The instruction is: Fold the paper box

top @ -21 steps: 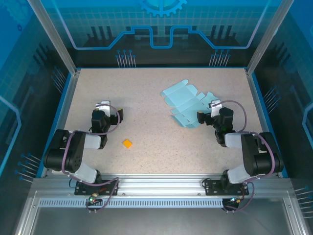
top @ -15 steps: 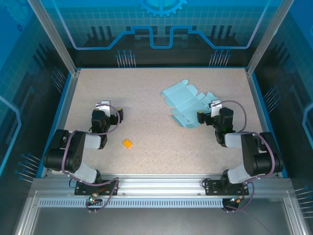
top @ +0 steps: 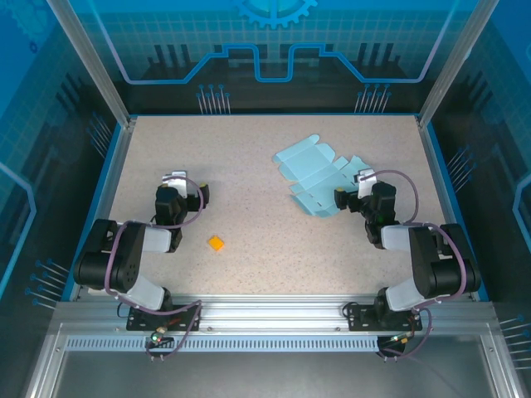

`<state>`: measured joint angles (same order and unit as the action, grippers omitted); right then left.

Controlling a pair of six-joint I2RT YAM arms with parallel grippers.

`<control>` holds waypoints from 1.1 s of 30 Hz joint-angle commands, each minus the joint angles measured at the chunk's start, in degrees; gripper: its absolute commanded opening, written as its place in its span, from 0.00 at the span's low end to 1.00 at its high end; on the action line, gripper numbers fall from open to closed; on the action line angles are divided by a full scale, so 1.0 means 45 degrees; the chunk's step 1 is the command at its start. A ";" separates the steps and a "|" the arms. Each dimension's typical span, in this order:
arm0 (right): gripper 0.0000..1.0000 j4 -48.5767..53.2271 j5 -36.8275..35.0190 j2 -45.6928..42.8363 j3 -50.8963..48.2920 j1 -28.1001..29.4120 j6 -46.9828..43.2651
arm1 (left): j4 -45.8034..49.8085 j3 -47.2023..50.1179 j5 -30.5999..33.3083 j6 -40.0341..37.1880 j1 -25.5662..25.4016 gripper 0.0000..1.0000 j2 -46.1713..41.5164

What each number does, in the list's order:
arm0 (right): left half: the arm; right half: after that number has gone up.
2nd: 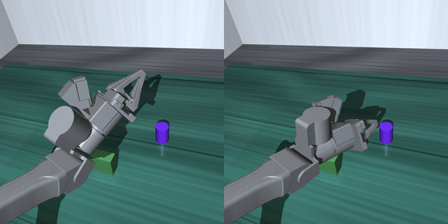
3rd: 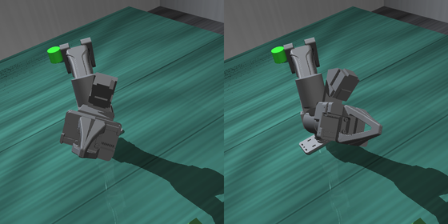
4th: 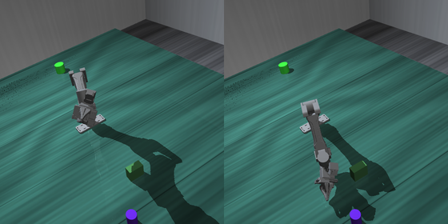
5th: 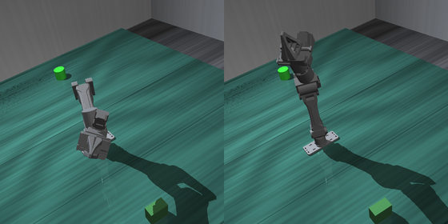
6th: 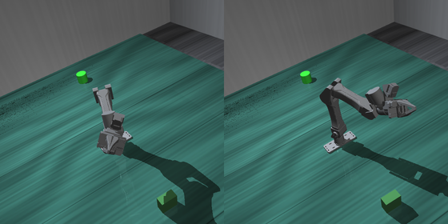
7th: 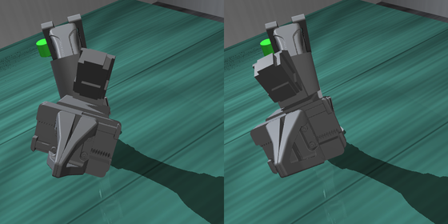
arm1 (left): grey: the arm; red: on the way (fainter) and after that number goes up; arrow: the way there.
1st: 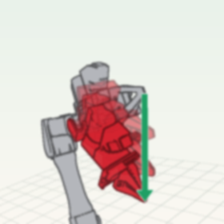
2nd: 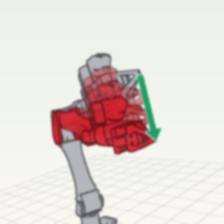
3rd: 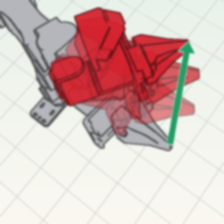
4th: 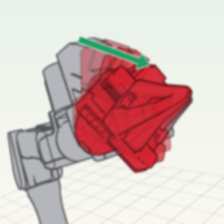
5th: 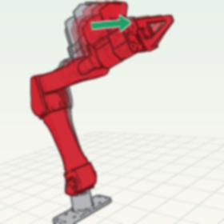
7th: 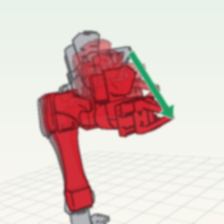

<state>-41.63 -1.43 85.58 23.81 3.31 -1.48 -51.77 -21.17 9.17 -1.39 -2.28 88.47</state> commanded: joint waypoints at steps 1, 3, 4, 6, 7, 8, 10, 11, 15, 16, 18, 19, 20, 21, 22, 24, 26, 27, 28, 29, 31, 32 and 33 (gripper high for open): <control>1.00 -0.0282 0.0006 0.0123 0.0216 -0.0070 0.0162 | -0.0322 -0.0115 0.0072 0.0308 0.0139 0.99 0.0098; 1.00 -0.0291 0.0006 0.0123 0.0206 -0.0060 0.0160 | -0.0313 -0.0120 0.0072 0.0308 0.0149 0.99 0.0098; 1.00 -0.0276 0.0001 0.0123 0.0216 -0.0070 0.0163 | -0.0308 -0.0111 0.0072 0.0308 0.0137 0.99 0.0087; 1.00 -0.0281 0.0026 0.0123 0.0216 -0.0063 0.0156 | -0.0314 -0.0120 0.0072 0.0308 0.0143 0.99 0.0094; 1.00 -0.0281 0.0026 0.0123 0.0228 -0.0081 0.0160 | -0.0306 -0.0109 0.0072 0.0308 0.0144 0.99 0.0088; 1.00 -0.0276 0.0028 0.0123 0.0236 -0.0074 0.0155 | -0.0315 -0.0115 0.0072 0.0311 0.0155 0.99 0.0092; 1.00 -0.0281 0.0035 0.0132 0.0226 -0.0083 0.0152 | -0.0320 -0.0100 0.0072 0.0306 0.0146 0.99 0.0097; 1.00 -0.0281 0.0008 0.0123 0.0216 -0.0071 0.0155 | -0.0351 -0.0086 0.0082 0.0304 0.0151 0.99 0.0080; 1.00 0.1290 -0.0885 -0.0737 0.0716 0.0125 0.0311 | 0.0544 -0.0221 0.0424 0.0443 0.0155 0.99 -0.0771; 1.00 0.2161 -0.1143 -0.1210 0.0955 0.0108 0.0534 | 0.1253 -0.0411 0.0462 0.0444 0.0137 0.99 -0.1222; 1.00 0.3507 -0.1353 -0.1996 0.1273 -0.0109 0.1163 | 0.2858 -0.0887 0.0462 0.0448 0.0140 0.99 -0.2141; 1.00 0.3859 -0.1472 -0.2420 0.1308 -0.0267 0.1526 | 0.3553 -0.1124 0.0453 0.0462 0.0139 0.99 -0.2637; 1.00 0.4066 -0.1495 -0.2870 0.1245 -0.0436 0.1914 | 0.3964 -0.1247 0.0471 0.0721 0.0139 0.99 -0.3125; 1.00 0.4208 -0.1500 -0.3254 0.1188 -0.0595 0.2305 | 0.4153 -0.1318 0.0515 0.1019 0.0147 0.99 -0.3504; 1.00 0.4506 -0.1525 -0.3759 0.1183 -0.0742 0.2695 | 0.4419 -0.1422 0.0522 0.1488 0.0157 0.99 -0.3972; 1.00 0.5455 -0.1813 -0.4603 0.1367 -0.0942 0.3262 | 0.5150 -0.1738 0.0398 0.2566 0.0141 0.99 -0.4687; 1.00 0.6815 -0.2236 -0.5165 0.1744 -0.1066 0.3802 | 0.6268 -0.2237 -0.0335 0.3731 0.0137 0.99 -0.5226; 1.00 0.7256 -0.2304 -0.5289 0.1922 -0.1069 0.4010 | 0.6628 -0.2461 -0.0907 0.4147 0.0137 0.99 -0.5333; 1.00 0.7643 -0.2294 -0.5344 0.2063 -0.1087 0.4293 | 0.6771 -0.2663 -0.1496 0.4616 0.0090 0.99 -0.5325; 1.00 0.7860 -0.2124 -0.5319 0.2157 -0.1071 0.4722 | 0.6745 -0.2779 -0.1974 0.5085 -0.0058 0.99 -0.5210; 0.97 0.7848 -0.1562 -0.5014 0.2141 -0.0876 0.6030 | 0.6670 -0.3011 -0.1952 0.5689 -0.0760 0.99 -0.4827; 0.94 0.7803 -0.1345 -0.4654 0.2109 -0.0618 0.6905 | 0.6659 -0.3189 -0.1735 0.5866 -0.1343 0.99 -0.4377; 0.93 0.7796 -0.1176 -0.4395 0.2156 -0.0243 0.7337 | 0.6670 -0.3420 -0.1597 0.5909 -0.1894 0.98 -0.3913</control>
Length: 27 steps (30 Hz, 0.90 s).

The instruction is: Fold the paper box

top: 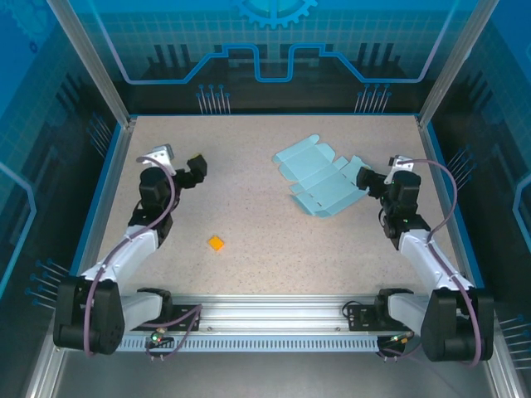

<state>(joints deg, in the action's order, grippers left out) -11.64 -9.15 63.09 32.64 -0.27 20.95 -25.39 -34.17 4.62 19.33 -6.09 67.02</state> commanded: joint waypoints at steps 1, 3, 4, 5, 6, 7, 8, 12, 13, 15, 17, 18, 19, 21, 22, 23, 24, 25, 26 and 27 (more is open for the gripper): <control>0.92 0.1372 0.0480 0.1128 0.0434 0.1064 0.2371 | 0.1040 -0.0955 -0.0406 0.1412 -0.1722 0.98 0.1506; 0.93 0.2325 -0.0499 0.1928 0.1219 0.2031 0.2122 | 0.2025 -0.2103 -0.0414 0.1852 -0.2791 0.96 0.2948; 0.94 0.2565 -0.0823 0.2262 0.1560 0.2344 0.1955 | 0.2445 -0.2741 -0.0612 0.2108 -0.3318 0.96 0.3668; 0.94 0.2662 -0.0923 0.2563 0.1732 0.2541 0.1965 | 0.2710 -0.3257 -0.0764 0.2326 -0.3840 0.96 0.4351; 0.94 0.2674 -0.0744 0.2818 0.1833 0.2608 0.2044 | 0.2769 -0.3561 -0.0846 0.2471 -0.4269 0.94 0.4821; 0.94 0.2699 -0.0434 0.3095 0.1922 0.2666 0.2154 | 0.2800 -0.3844 -0.0799 0.2619 -0.4770 0.93 0.5280; 0.94 0.2704 -0.0181 0.3300 0.1944 0.2695 0.2221 | 0.2800 -0.4064 -0.0665 0.2764 -0.5262 0.92 0.5692; 0.92 0.2707 -0.0030 0.3651 0.1882 0.2826 0.2298 | 0.3660 -0.5234 -0.0753 0.3343 -0.6379 0.89 0.7301; 0.92 0.2841 -0.0045 0.3700 0.1920 0.2830 0.2304 | 0.3986 -0.5551 -0.0837 0.3533 -0.6529 0.87 0.7673; 0.92 0.3241 -0.0114 0.3710 0.2049 0.2818 0.2195 | 0.4183 -0.5848 -0.1070 0.3888 -0.6708 0.85 0.8126; 0.92 0.3781 -0.0168 0.3585 0.2208 0.2818 0.2043 | 0.4116 -0.6012 -0.1390 0.4219 -0.6800 0.84 0.8470; 0.92 0.3934 -0.0203 0.3486 0.2205 0.2822 0.1962 | 0.4138 -0.6154 -0.1547 0.4322 -0.6828 0.83 0.8653; 0.92 0.4090 -0.0266 0.3346 0.2153 0.2821 0.1904 | 0.4183 -0.6340 -0.1655 0.4412 -0.6845 0.81 0.8860; 0.93 0.4296 -0.0457 0.3137 0.2026 0.2826 0.1801 | 0.4274 -0.6747 -0.1895 0.4519 -0.6908 0.78 0.9320; 0.93 0.4401 -0.0539 0.3067 0.1957 0.2790 0.1764 | 0.4377 -0.6988 -0.2032 0.4587 -0.6938 0.76 0.9565; 0.93 0.4473 -0.0574 0.3017 0.1909 0.2743 0.1771 | 0.4365 -0.7210 -0.2197 0.4737 -0.6954 0.75 0.9796; 0.93 0.4498 -0.0569 0.2977 0.1841 0.2690 0.1811 | 0.4245 -0.7329 -0.2364 0.4862 -0.6967 0.73 0.9965; 0.93 0.4496 -0.0553 0.2906 0.1747 0.2663 0.1890 | 0.4106 -0.7449 -0.2502 0.5029 -0.6955 0.71 1.0157; 0.93 0.4435 -0.0489 0.2842 0.1618 0.2645 0.1926 | 0.3979 -0.7597 -0.2605 0.5188 -0.6964 0.70 1.0325; 0.93 0.4423 -0.0403 0.2777 0.1551 0.2620 0.1970 | 0.3930 -0.7707 -0.2664 0.5288 -0.6986 0.68 1.0453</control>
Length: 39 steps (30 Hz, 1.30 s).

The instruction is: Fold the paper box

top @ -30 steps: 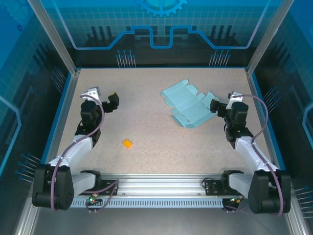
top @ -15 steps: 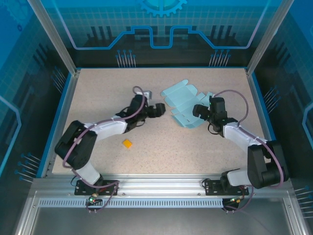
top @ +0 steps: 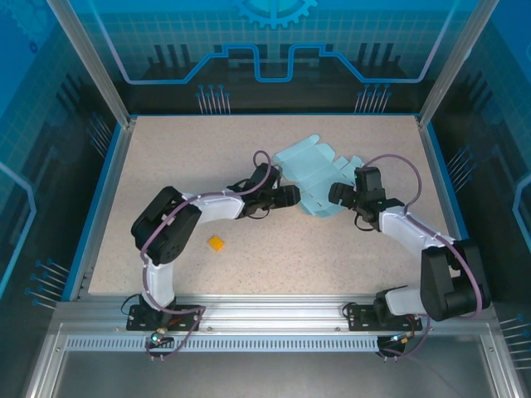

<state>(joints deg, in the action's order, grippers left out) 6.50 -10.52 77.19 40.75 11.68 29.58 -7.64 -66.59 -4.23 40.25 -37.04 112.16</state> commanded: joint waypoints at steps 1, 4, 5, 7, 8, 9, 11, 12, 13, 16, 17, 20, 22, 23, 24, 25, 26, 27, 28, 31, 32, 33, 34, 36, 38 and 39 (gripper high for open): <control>0.93 0.0453 0.0010 -0.0409 -0.0285 -0.0074 0.0100 | -0.0040 -0.0664 -0.0772 0.0744 -0.0092 0.64 0.0583; 0.93 0.0690 0.0356 -0.0495 -0.0335 -0.0382 0.0126 | -0.0023 -0.0867 -0.0797 0.0886 -0.0165 0.53 0.0902; 0.93 0.0723 0.0855 -0.0511 -0.0379 -0.0755 0.0207 | -0.0026 -0.0884 -0.0761 0.0916 -0.0161 0.50 0.0968; 0.89 0.0496 0.2302 -0.0498 -0.0609 -0.1780 0.0515 | -0.0088 -0.0815 -0.0701 0.1010 -0.0168 0.45 0.1032; 0.87 0.0279 0.2870 -0.0522 -0.0742 -0.2153 0.0590 | -0.0161 -0.0761 -0.0667 0.1069 -0.0173 0.43 0.1052; 0.86 0.0156 0.3116 -0.0516 -0.0827 -0.2281 0.0613 | -0.0234 -0.0730 -0.0662 0.1111 -0.0170 0.41 0.1069; 0.83 0.0051 0.3182 -0.0369 -0.0874 -0.2299 0.0661 | -0.0384 -0.0654 -0.0693 0.1155 -0.0190 0.37 0.1120; 0.82 -0.0013 0.3227 -0.0255 -0.0886 -0.2307 0.0744 | -0.0490 -0.0614 -0.0734 0.1153 -0.0204 0.35 0.1139; 0.80 -0.0167 0.3299 -0.0064 -0.0916 -0.2306 0.0839 | -0.0621 -0.0545 -0.0777 0.1163 -0.0206 0.33 0.1169; 0.72 -0.1024 0.3615 0.0418 -0.1169 -0.2316 0.1310 | -0.0962 -0.0344 -0.0721 0.1270 -0.0198 0.28 0.1189; 0.69 -0.1391 0.3662 0.0595 -0.1269 -0.2310 0.1490 | -0.1116 -0.0287 -0.0730 0.1323 -0.0207 0.26 0.1207; 0.63 -0.2116 0.3759 0.1141 -0.1361 -0.2320 0.1937 | -0.1279 -0.0213 -0.0757 0.1406 -0.0211 0.22 0.1248; 0.61 -0.2613 0.3895 0.1507 -0.1452 -0.2302 0.2220 | -0.1402 -0.0136 -0.0778 0.1457 -0.0209 0.19 0.1229; 0.59 -0.2963 0.4018 0.1692 -0.1511 -0.2303 0.2371 | -0.1490 -0.0059 -0.0779 0.1515 -0.0223 0.17 0.1194; 0.58 -0.3155 0.4113 0.1830 -0.1545 -0.2278 0.2557 | -0.1540 -0.0030 -0.0760 0.1539 -0.0216 0.16 0.1171; 0.57 -0.3401 0.4219 0.1988 -0.1595 -0.2244 0.2709 | -0.1603 0.0026 -0.0759 0.1585 -0.0241 0.14 0.1150; 0.57 -0.3577 0.4271 0.2096 -0.1621 -0.2191 0.2823 | -0.1637 0.0090 -0.0740 0.1632 -0.0246 0.13 0.1131; 0.57 -0.3626 0.4273 0.2142 -0.1650 -0.2155 0.2898 | -0.1671 0.0131 -0.0718 0.1733 -0.0235 0.11 0.1093; 0.57 -0.3670 0.4255 0.2149 -0.1690 -0.2094 0.2954 | -0.1740 0.0194 -0.0703 0.1857 -0.0243 0.10 0.1057; 0.60 -0.3467 0.4252 0.1835 -0.1758 -0.2064 0.2866 | -0.2092 0.0473 -0.0562 0.2369 -0.0215 0.04 0.0883; 0.61 -0.3240 0.4271 0.1618 -0.1687 -0.2064 0.2724 | -0.2209 0.0581 -0.0475 0.2591 -0.0188 0.01 0.0778; 0.62 -0.2989 0.4291 0.1418 -0.1608 -0.2049 0.2587 | -0.2351 0.0698 -0.0414 0.2811 -0.0171 0.00 0.0667; 0.63 -0.2682 0.4366 0.1140 -0.1507 -0.2036 0.2402 | -0.2569 0.0843 -0.0385 0.3075 -0.0120 0.00 0.0533; 0.64 -0.1971 0.4563 0.0605 -0.1227 -0.1998 0.2030 | -0.2905 0.1135 -0.0296 0.3590 0.0032 0.00 0.0218; 0.66 -0.1201 0.4718 -0.0003 -0.0893 -0.1923 0.1671 | -0.3289 0.1484 -0.0191 0.4093 0.0206 0.00 -0.0164; 0.67 -0.0903 0.4774 -0.0245 -0.0792 -0.1845 0.1532 | -0.3442 0.1647 -0.0128 0.4313 0.0281 0.00 -0.0324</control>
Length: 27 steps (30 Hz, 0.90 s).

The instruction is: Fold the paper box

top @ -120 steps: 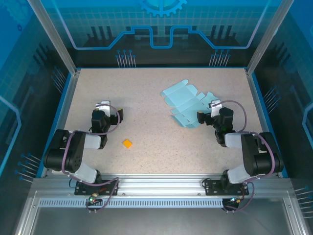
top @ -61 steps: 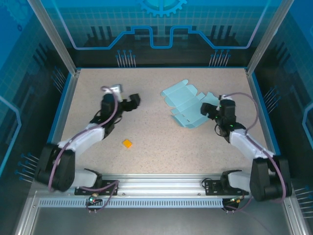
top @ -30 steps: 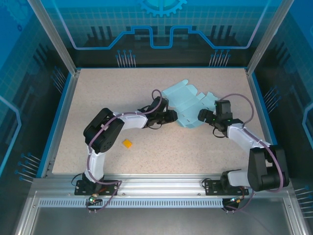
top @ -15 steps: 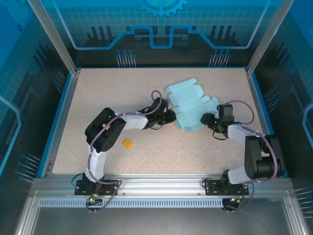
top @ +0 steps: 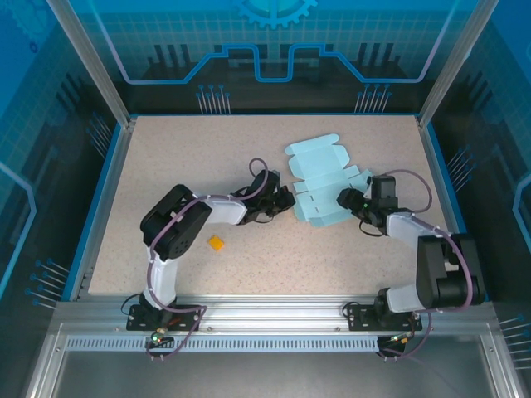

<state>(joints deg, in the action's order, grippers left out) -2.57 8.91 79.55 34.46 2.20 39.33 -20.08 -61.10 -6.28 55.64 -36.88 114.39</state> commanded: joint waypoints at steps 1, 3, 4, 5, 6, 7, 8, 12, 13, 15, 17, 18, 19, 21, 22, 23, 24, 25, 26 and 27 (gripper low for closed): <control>0.67 0.1461 0.0457 -0.1017 0.0731 0.0352 -0.0745 | -0.0833 0.0599 0.0393 0.1101 0.0326 0.00 -0.0984; 0.68 0.1879 0.0433 -0.1397 0.0819 0.0456 -0.0728 | -0.1095 0.0882 0.0549 0.1489 0.0446 0.00 -0.1287; 0.69 0.1949 0.0456 -0.1532 0.0790 0.0470 -0.0625 | -0.1233 0.1030 0.0593 0.1732 0.0512 0.00 -0.1417; 0.70 0.1957 0.0499 -0.1619 0.0728 0.0489 -0.0458 | -0.1436 0.1194 0.0632 0.1973 0.0573 0.00 -0.1518; 0.70 0.1943 0.0536 -0.1666 0.0691 0.0494 -0.0332 | -0.1600 0.1323 0.0653 0.2215 0.0631 0.00 -0.1594; 0.71 0.1870 0.0610 -0.1674 0.0613 0.0510 -0.0186 | -0.1812 0.1507 0.0654 0.2509 0.0682 0.00 -0.1657; 0.72 0.1725 0.0698 -0.1612 0.0535 0.0542 -0.0031 | -0.2021 0.1662 0.0688 0.2772 0.0763 0.00 -0.1736; 0.73 0.1005 0.0894 -0.1107 0.0280 0.0746 0.0692 | -0.2540 0.2252 0.1052 0.3336 0.0903 0.00 -0.2052; 0.73 0.0733 0.0945 -0.0922 0.0189 0.0848 0.0912 | -0.2588 0.2362 0.1159 0.3401 0.0917 0.00 -0.2135; 0.74 0.0112 0.0986 -0.0514 0.0062 0.1038 0.1364 | -0.2730 0.2553 0.1290 0.3504 0.0948 0.00 -0.2295; 0.74 -0.0552 0.1122 0.0024 0.0019 0.1265 0.1977 | -0.2889 0.2734 0.1337 0.3667 0.0950 0.00 -0.2452; 0.74 -0.0881 0.1202 0.0275 0.0002 0.1379 0.2217 | -0.2918 0.2819 0.1371 0.3771 0.0960 0.00 -0.2516; 0.74 -0.1192 0.1253 0.0560 0.0018 0.1527 0.2467 | -0.2995 0.2888 0.1358 0.3830 0.0978 0.00 -0.2575; 0.74 -0.1651 0.1291 0.1068 0.0139 0.1794 0.2819 | -0.3025 0.2986 0.1346 0.3956 0.0983 0.00 -0.2675; 0.73 -0.1851 0.1285 0.1323 0.0236 0.1935 0.2979 | -0.3049 0.3025 0.1352 0.4032 0.0970 0.00 -0.2741; 0.72 -0.1956 0.1256 0.1462 0.0289 0.2002 0.3103 | -0.3102 0.3098 0.1364 0.4115 0.0982 0.00 -0.2777; 0.71 -0.2106 0.1119 0.1607 0.0311 0.2082 0.3262 | -0.3138 0.3168 0.1378 0.4245 0.0991 0.00 -0.2846; 0.70 -0.2294 0.1016 0.1766 0.0323 0.2151 0.3434 | -0.3124 0.3230 0.1396 0.4359 0.1004 0.00 -0.2913; 0.69 -0.2417 0.0911 0.1883 0.0322 0.2148 0.3578 | -0.3151 0.3280 0.1367 0.4466 0.0996 0.00 -0.2948; 0.68 -0.2577 0.0880 0.2059 0.0331 0.2151 0.3711 | -0.3155 0.3326 0.1339 0.4551 0.0998 0.00 -0.2987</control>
<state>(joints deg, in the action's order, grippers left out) -9.80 13.56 87.20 35.09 11.27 52.29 -32.18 -47.31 -1.26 73.80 -32.77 103.04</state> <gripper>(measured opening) 0.685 0.062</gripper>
